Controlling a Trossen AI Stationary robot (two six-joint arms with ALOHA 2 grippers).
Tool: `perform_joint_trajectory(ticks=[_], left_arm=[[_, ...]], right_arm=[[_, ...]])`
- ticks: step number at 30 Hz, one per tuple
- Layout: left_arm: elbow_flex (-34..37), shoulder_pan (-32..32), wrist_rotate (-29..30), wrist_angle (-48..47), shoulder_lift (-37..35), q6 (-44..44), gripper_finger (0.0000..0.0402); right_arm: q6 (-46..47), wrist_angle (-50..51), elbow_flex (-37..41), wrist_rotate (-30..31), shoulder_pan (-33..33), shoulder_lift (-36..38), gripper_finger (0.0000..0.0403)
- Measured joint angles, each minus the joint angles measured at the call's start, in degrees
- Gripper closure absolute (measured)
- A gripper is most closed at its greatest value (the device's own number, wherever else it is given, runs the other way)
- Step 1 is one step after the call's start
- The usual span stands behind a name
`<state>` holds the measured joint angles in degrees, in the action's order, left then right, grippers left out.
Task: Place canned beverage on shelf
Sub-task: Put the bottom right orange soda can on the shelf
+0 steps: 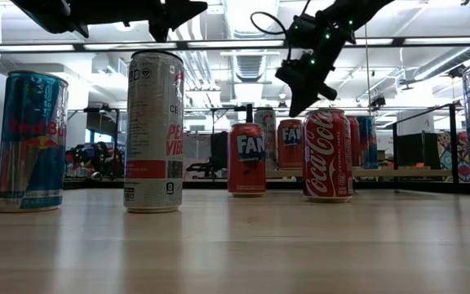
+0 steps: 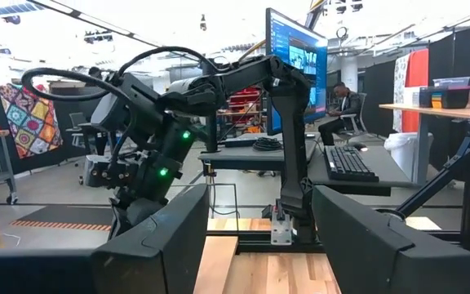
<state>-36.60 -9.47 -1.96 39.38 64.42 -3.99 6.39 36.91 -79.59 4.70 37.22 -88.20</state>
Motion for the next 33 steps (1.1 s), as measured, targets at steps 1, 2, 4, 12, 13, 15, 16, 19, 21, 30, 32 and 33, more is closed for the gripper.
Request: perform_joint_trajectory(ticks=[1, 2, 4, 12, 13, 15, 16, 19, 21, 30, 32, 33], left_arm=[[0.0, 0.0, 0.0, 0.0, 0.0, 0.0, 0.0196], [0.0, 0.0, 0.0, 0.0, 0.0, 0.0, 0.0196], [0.0, 0.0, 0.01, 0.0, 0.0, 0.0, 0.0196], [0.0, 0.0, 0.02, 0.0, 0.0, -0.48, 0.0196], [0.0, 0.0, 0.02, -0.01, 0.0, -0.48, 0.0196], [0.0, 0.01, 0.02, -0.01, 0.0, -0.48, 0.0196], [0.0, 0.0, 0.02, -0.01, 0.0, -0.48, 0.0196], [0.0, 0.0, 0.02, 0.0, 0.0, -0.48, 0.0196], [0.0, 0.0, 0.02, 0.0, 0.0, -0.48, 0.0196], [0.0, 0.0, 0.02, 0.0, 0.0, -0.48, 0.0196], [0.0, 0.02, 0.02, 0.0, 0.0, -0.46, 0.0196], [0.0, 0.0, 0.02, 0.0, 0.0, -0.46, 0.0196]], right_arm=[[-0.01, 0.03, 0.06, -0.01, 0.02, -0.01, 0.0394], [-0.01, 0.02, 0.07, -0.01, 0.02, -0.03, 0.0394], [-0.02, 0.0, 0.07, -0.03, -0.05, -0.04, 0.0394], [-0.02, -0.55, 0.26, 1.65, -0.05, -1.4, 0.0394], [-0.02, -0.57, 0.26, 1.78, -0.05, -1.49, 0.0394], [0.0, -0.57, 0.26, 1.84, -0.05, -1.49, 0.0394], [-0.01, -0.55, 0.26, 1.89, -0.06, -1.47, 0.0394], [0.02, -0.39, 0.26, 2.58, -0.07, -1.38, 0.0394], [0.26, -0.19, 0.26, 3.01, -0.07, -1.38, 0.0394], [1.41, 0.18, 0.26, 4.81, -0.07, -1.31, 0.0394], [1.27, 0.2, 0.26, 4.96, -0.06, -1.31, 0.0394], [1.24, 0.17, 0.26, 5.0, -0.07, -1.31, 0.0394]])
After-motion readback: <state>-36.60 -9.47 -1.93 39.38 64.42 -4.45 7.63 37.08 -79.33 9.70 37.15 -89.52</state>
